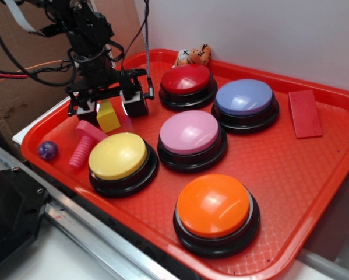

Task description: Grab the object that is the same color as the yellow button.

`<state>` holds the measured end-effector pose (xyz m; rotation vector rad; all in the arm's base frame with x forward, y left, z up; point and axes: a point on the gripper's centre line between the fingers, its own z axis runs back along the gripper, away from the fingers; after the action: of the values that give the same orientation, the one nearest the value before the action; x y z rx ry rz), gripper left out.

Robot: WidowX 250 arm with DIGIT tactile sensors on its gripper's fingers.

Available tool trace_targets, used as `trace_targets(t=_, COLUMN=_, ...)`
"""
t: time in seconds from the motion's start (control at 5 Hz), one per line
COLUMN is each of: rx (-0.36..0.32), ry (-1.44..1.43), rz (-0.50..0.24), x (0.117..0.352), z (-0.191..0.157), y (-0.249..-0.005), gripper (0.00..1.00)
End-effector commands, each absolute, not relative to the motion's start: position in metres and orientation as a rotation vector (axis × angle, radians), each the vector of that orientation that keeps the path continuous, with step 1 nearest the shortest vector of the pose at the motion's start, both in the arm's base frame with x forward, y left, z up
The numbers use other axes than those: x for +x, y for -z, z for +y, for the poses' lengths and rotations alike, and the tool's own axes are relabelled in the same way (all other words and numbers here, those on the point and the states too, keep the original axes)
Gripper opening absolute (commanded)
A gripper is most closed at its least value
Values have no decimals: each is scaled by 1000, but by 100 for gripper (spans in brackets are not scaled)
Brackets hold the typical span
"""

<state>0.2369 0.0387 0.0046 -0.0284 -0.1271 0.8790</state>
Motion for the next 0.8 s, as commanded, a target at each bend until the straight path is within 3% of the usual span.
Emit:
trace_targets(t=0.0, rx=-48, ry=-770, rz=-51, x=240, z=37, y=-38, gripper=0)
trace_targets(t=0.2, rx=-70, ry=-645, rz=-54, x=246, z=35, y=-87, gripper=0)
trace_targets(t=0.6, rx=-165, ry=-306, rz=-40, x=248, z=1, y=-154, gripper=0)
